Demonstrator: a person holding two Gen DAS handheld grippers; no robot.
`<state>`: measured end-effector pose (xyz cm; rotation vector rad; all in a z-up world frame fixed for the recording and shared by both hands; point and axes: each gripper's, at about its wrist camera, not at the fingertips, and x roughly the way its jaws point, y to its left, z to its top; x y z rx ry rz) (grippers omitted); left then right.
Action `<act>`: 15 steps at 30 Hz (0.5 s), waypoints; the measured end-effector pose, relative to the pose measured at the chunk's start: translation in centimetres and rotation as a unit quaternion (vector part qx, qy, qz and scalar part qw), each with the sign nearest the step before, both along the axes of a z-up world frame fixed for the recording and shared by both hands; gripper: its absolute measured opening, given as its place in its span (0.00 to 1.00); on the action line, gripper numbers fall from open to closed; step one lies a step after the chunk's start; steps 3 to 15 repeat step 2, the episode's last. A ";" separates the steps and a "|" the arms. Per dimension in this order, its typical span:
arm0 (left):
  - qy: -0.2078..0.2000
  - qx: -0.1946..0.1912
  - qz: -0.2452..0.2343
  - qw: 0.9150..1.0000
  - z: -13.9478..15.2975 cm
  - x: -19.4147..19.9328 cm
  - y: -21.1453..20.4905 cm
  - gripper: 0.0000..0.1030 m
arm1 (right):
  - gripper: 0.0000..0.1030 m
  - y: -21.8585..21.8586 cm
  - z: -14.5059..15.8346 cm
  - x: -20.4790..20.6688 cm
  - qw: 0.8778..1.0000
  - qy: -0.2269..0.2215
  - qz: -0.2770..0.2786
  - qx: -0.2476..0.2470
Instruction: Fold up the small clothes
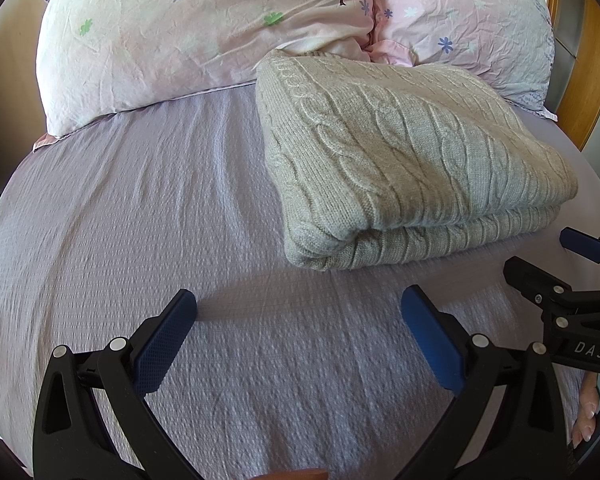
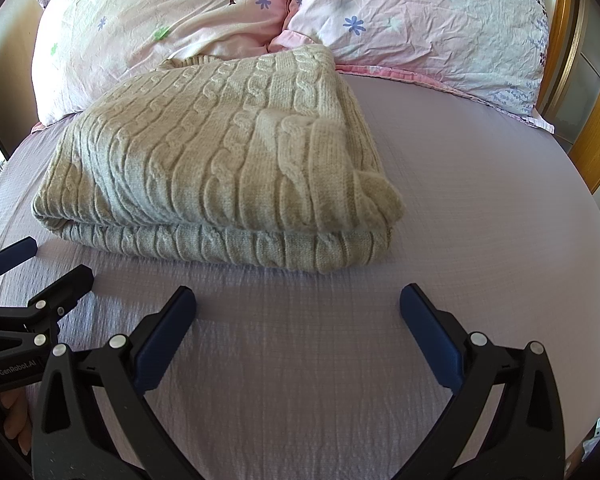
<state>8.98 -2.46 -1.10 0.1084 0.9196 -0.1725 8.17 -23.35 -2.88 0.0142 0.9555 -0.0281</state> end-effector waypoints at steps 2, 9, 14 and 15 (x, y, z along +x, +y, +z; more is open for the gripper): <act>0.000 0.000 0.000 1.000 0.0 0.0 0.0 0.99 | 0.98 0.0 0.0 0.0 1.000 0.000 0.000 0.000; 0.000 0.000 0.000 1.000 0.0 0.0 0.0 0.99 | 0.98 0.0 0.0 0.0 1.000 0.000 0.000 0.000; 0.000 0.000 0.000 1.000 0.0 0.0 0.0 0.99 | 0.98 0.0 0.0 0.0 1.000 0.000 0.000 0.000; 0.000 0.000 0.000 1.000 0.0 0.0 0.0 0.99 | 0.98 0.0 0.0 0.0 1.000 0.000 0.000 0.000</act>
